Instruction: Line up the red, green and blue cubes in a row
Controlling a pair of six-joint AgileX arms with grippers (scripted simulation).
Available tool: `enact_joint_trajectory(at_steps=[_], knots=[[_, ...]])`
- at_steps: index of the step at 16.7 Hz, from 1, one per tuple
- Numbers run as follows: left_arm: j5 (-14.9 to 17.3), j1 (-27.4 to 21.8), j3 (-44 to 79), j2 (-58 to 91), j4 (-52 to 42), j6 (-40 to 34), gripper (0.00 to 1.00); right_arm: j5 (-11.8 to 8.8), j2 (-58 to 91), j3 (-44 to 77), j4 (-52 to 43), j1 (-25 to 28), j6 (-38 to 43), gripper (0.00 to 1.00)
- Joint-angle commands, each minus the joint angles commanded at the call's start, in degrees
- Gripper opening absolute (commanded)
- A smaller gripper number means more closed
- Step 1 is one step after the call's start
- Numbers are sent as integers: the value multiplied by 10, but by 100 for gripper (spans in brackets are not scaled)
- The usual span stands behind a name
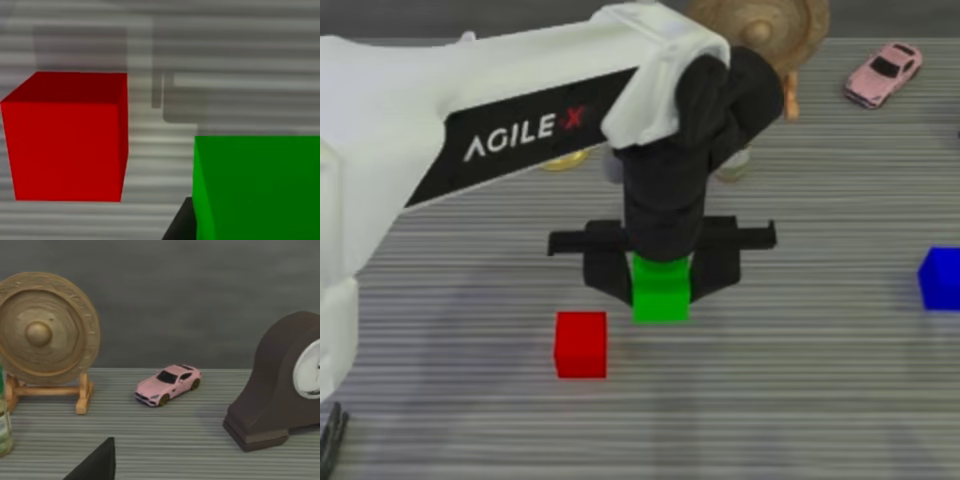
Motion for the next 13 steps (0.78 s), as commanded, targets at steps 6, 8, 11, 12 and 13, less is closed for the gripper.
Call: enact_joint_trajectory(at_steps=[6, 8, 11, 12, 13], knots=[[0, 3, -7, 5, 10, 2, 0, 0, 0, 0, 0, 0, 0, 100], [1, 3, -29, 12, 40, 2, 0, 0, 0, 0, 0, 0, 0, 100], [1, 3, -71, 27, 101, 2, 0, 0, 0, 0, 0, 0, 0, 100], [0, 3, -84, 32, 119, 3, 0, 0, 0, 0, 0, 0, 0, 100], [0, 3, -94, 36, 132, 3, 0, 0, 0, 0, 0, 0, 0, 100]])
